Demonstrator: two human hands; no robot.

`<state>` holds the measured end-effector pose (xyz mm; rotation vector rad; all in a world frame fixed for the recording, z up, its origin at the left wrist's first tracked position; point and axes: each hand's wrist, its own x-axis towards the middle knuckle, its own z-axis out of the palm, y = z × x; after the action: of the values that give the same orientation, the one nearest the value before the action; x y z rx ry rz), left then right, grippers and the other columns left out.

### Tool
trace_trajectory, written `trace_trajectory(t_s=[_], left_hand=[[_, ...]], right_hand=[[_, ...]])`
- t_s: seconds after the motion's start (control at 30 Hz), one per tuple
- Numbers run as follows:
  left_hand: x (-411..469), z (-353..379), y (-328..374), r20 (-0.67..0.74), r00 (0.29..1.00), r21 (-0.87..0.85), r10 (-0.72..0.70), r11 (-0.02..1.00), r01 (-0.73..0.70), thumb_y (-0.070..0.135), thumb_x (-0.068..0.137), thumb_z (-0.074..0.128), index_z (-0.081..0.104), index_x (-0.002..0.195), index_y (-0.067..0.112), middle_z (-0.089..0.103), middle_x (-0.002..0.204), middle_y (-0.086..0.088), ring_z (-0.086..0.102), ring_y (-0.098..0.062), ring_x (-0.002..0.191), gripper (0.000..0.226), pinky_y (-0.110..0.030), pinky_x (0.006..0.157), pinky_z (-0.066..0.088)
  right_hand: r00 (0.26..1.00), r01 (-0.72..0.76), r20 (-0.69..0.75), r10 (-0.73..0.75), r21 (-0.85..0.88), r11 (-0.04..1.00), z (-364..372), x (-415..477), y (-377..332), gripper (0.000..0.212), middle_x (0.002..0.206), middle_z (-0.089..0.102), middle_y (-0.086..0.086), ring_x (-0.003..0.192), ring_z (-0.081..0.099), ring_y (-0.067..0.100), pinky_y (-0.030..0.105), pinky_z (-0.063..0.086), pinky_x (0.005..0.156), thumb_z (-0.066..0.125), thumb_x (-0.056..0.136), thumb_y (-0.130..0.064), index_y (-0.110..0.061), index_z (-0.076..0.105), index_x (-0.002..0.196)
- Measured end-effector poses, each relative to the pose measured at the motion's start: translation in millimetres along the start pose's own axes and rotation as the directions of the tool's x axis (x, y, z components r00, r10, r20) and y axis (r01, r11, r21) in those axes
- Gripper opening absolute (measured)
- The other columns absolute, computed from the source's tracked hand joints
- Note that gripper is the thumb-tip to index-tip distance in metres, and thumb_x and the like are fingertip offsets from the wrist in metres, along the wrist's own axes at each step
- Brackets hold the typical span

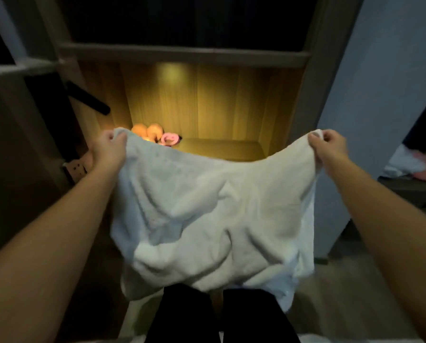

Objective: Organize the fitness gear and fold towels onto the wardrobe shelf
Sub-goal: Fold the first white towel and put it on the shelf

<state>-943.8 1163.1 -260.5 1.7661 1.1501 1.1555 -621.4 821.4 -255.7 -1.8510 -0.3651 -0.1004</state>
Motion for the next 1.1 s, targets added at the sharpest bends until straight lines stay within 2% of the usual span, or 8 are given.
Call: trace_trajectory(t_s=[0.07, 0.17, 0.5, 0.77, 0.9, 0.97, 1.03, 1.1], left_hand=[[26, -25, 8, -0.097, 0.995, -0.035, -0.013, 0.999, 0.009, 0.028, 0.094, 0.053, 0.063, 0.099, 0.005, 0.059, 0.094, -0.015, 0.052, -0.022, 0.086, 0.025, -0.039, 0.086, 0.049], [51, -54, 21, -0.202, 0.978, -0.098, -0.058, 0.994, 0.038, 0.027, 0.095, 0.053, 0.056, 0.080, 0.010, 0.049, 0.075, -0.004, 0.045, -0.018, 0.083, 0.023, -0.032, 0.070, 0.044], [45, -63, 34, -0.215, 0.975, -0.160, -0.055, 0.987, 0.020, 0.028, 0.096, 0.049, 0.057, 0.090, 0.011, 0.052, 0.090, -0.008, 0.047, -0.022, 0.084, 0.019, -0.033, 0.078, 0.039], [31, -47, 75, -0.190, 0.981, -0.118, 0.036, 0.991, -0.060, 0.030, 0.099, 0.049, 0.059, 0.108, 0.012, 0.059, 0.105, -0.007, 0.057, -0.024, 0.102, 0.023, -0.033, 0.084, 0.043], [3, -24, 95, -0.085, 0.977, -0.070, 0.195, 0.977, -0.201, 0.034, 0.098, 0.049, 0.057, 0.106, 0.012, 0.056, 0.098, -0.006, 0.054, -0.023, 0.094, 0.024, -0.031, 0.079, 0.042], [-16, -6, 107, 0.065, 0.935, -0.032, 0.349, 0.937, -0.348, 0.033, 0.095, 0.055, 0.060, 0.099, 0.010, 0.056, 0.091, -0.008, 0.052, -0.021, 0.086, 0.023, -0.028, 0.068, 0.040], [-38, 16, 120, 0.298, 0.839, -0.034, 0.455, 0.883, -0.467, 0.032, 0.092, 0.063, 0.065, 0.100, 0.011, 0.060, 0.094, -0.003, 0.053, -0.015, 0.089, 0.023, -0.026, 0.069, 0.040], [-60, 36, 130, 0.528, 0.687, -0.037, 0.499, 0.822, -0.568, 0.036, 0.089, 0.067, 0.066, 0.115, 0.016, 0.062, 0.111, 0.004, 0.053, -0.008, 0.104, 0.033, -0.024, 0.085, 0.040]], right_hand=[[0.992, -0.023, -0.126, 0.029, 0.044, 0.999, -36, 25, -11, 0.012, 0.089, 0.058, 0.004, 0.088, 0.054, 0.020, 0.033, 0.043, 0.073, 0.063, 0.091, -0.024, -0.013, 0.062, 0.093], [0.977, -0.028, -0.209, 0.045, 0.083, 0.996, -68, 41, -23, 0.020, 0.093, 0.057, 0.009, 0.089, 0.052, 0.020, 0.032, 0.042, 0.063, 0.062, 0.092, -0.024, -0.007, 0.064, 0.103], [0.952, -0.069, -0.298, 0.072, 0.021, 0.997, -86, 34, -29, 0.034, 0.098, 0.063, 0.020, 0.085, 0.052, 0.022, 0.039, 0.047, 0.085, 0.062, 0.091, -0.027, 0.004, 0.066, 0.105], [0.973, -0.008, -0.231, -0.010, -0.076, 0.997, -55, 20, -60, 0.021, 0.077, 0.054, 0.004, 0.074, 0.050, 0.020, 0.028, 0.036, 0.060, 0.056, 0.091, -0.031, -0.011, 0.059, 0.085], [0.992, 0.104, -0.067, -0.103, 0.016, 0.994, -18, -5, -83, 0.012, 0.079, 0.057, -0.004, 0.075, 0.055, 0.013, 0.024, 0.041, 0.060, 0.058, 0.093, -0.027, -0.016, 0.061, 0.087], [0.981, 0.177, 0.075, -0.180, 0.047, 0.983, 2, -25, -96, 0.010, 0.084, 0.060, -0.004, 0.077, 0.058, 0.010, 0.020, 0.043, 0.060, 0.060, 0.093, -0.027, -0.020, 0.062, 0.087], [0.933, 0.280, 0.224, -0.282, 0.041, 0.959, 20, -47, -110, 0.013, 0.088, 0.062, -0.001, 0.081, 0.059, 0.010, 0.021, 0.048, 0.064, 0.061, 0.093, -0.029, -0.017, 0.066, 0.093], [0.860, 0.378, 0.345, -0.376, 0.066, 0.924, 34, -68, -120, 0.014, 0.089, 0.063, -0.003, 0.083, 0.059, 0.010, 0.021, 0.049, 0.070, 0.064, 0.092, -0.026, -0.014, 0.067, 0.096]])
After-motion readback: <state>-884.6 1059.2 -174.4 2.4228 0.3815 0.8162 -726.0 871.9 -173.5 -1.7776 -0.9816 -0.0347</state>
